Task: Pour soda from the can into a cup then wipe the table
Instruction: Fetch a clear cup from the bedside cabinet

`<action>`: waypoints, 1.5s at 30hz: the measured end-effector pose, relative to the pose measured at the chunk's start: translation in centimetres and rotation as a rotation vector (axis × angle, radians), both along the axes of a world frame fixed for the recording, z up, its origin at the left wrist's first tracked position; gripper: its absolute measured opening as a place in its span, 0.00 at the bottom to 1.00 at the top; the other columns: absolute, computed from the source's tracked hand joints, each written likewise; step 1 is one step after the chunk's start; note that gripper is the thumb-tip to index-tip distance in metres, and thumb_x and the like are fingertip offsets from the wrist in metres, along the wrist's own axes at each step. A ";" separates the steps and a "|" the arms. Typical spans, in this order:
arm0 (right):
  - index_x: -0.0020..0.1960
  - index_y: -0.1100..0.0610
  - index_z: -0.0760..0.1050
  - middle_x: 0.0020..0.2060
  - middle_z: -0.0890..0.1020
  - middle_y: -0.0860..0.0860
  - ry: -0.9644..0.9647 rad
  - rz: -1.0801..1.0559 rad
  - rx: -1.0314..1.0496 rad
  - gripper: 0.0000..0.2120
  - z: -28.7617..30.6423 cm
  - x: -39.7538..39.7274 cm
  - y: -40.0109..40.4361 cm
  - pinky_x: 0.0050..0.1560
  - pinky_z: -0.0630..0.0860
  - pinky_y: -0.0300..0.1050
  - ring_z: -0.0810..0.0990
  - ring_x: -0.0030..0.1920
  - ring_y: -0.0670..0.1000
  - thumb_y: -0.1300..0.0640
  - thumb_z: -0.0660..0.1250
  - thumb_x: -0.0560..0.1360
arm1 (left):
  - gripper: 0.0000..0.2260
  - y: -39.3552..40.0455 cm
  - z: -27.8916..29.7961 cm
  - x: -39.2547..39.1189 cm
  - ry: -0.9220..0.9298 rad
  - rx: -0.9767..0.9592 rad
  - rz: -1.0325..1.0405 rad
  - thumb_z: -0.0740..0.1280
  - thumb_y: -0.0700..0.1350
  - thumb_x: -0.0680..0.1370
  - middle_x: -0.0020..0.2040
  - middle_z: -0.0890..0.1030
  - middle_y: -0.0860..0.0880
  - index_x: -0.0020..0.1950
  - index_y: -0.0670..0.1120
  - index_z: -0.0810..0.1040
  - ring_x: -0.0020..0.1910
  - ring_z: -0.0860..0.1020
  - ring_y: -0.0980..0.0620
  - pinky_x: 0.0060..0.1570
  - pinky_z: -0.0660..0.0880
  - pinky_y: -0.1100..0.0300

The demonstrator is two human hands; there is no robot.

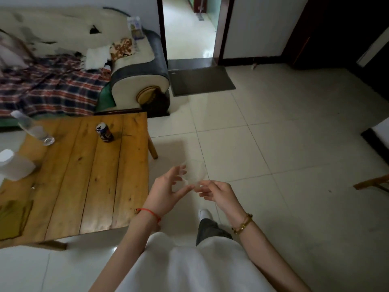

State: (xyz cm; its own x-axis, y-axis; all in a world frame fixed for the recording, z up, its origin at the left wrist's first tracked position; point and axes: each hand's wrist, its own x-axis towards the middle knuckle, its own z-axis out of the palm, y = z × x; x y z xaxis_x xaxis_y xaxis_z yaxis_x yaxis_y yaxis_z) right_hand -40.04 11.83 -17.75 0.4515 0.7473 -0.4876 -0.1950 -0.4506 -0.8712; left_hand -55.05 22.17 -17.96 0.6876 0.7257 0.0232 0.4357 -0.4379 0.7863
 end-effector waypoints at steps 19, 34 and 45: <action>0.54 0.55 0.79 0.42 0.85 0.49 -0.095 0.742 -0.061 0.13 0.9 12.8 22.7 0.48 0.78 0.34 0.83 0.47 0.46 0.56 0.56 0.83 | 0.26 10.2 1.1 9.9 -0.041 -0.091 0.685 0.69 0.58 0.72 0.63 0.79 0.53 0.68 0.49 0.73 0.56 0.79 0.59 0.57 0.79 0.58; 0.59 0.58 0.78 0.47 0.85 0.52 -0.100 1.247 -0.073 0.13 -1.6 4.1 41.7 0.49 0.80 0.38 0.83 0.47 0.47 0.55 0.56 0.83 | 0.24 21.5 -0.7 4.5 -0.058 -0.128 1.215 0.74 0.54 0.72 0.59 0.80 0.54 0.66 0.50 0.73 0.55 0.79 0.56 0.58 0.77 0.56; 0.60 0.61 0.77 0.43 0.85 0.50 -0.070 1.437 -0.073 0.14 -1.2 -3.1 51.1 0.48 0.79 0.37 0.82 0.44 0.46 0.57 0.56 0.83 | 0.27 28.0 0.6 0.0 -0.035 -0.148 1.434 0.73 0.54 0.72 0.61 0.78 0.56 0.69 0.51 0.71 0.57 0.78 0.58 0.59 0.77 0.57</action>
